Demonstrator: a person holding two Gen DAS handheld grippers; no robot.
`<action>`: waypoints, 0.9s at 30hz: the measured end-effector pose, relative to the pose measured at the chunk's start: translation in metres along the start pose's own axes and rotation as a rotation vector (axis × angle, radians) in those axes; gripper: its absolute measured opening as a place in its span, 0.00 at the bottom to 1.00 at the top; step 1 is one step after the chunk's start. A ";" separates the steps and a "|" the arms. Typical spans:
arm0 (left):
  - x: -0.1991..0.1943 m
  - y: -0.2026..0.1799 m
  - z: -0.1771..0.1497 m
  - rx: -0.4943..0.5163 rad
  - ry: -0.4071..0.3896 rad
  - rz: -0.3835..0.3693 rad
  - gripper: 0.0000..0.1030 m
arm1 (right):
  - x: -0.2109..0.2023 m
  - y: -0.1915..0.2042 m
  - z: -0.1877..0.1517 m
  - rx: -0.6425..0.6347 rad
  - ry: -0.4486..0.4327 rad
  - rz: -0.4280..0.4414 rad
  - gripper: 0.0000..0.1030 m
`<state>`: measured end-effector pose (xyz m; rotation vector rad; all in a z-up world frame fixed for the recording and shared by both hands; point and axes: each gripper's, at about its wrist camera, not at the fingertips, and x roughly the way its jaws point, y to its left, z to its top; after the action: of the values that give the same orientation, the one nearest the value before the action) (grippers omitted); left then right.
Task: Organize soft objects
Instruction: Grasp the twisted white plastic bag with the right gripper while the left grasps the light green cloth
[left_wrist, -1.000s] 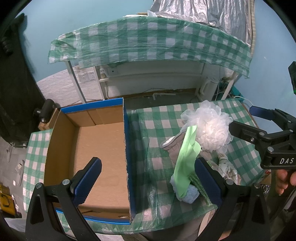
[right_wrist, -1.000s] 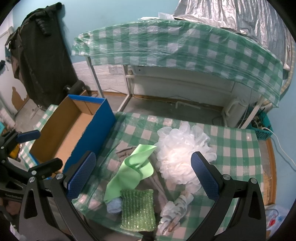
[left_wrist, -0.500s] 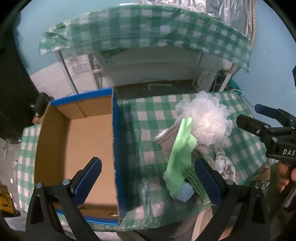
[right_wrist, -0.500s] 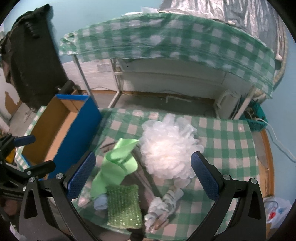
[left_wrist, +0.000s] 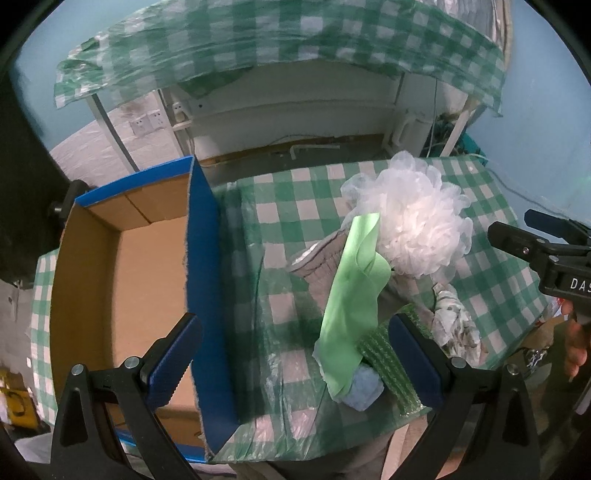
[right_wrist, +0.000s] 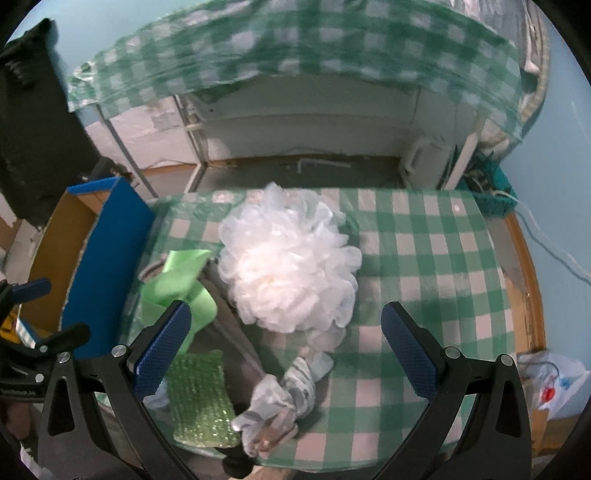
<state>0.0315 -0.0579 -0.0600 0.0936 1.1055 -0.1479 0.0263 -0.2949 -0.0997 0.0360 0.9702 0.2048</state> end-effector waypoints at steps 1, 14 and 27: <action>0.003 -0.001 0.000 0.002 0.007 0.004 0.98 | 0.003 -0.002 0.000 0.004 0.007 -0.001 0.99; 0.051 -0.006 -0.001 -0.026 0.135 0.014 0.98 | 0.054 -0.026 -0.027 0.094 0.193 -0.022 0.99; 0.075 -0.022 -0.007 0.024 0.195 0.038 0.98 | 0.093 -0.021 -0.054 0.083 0.360 -0.032 0.99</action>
<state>0.0547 -0.0844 -0.1307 0.1533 1.2956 -0.1201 0.0360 -0.3009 -0.2082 0.0613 1.3370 0.1434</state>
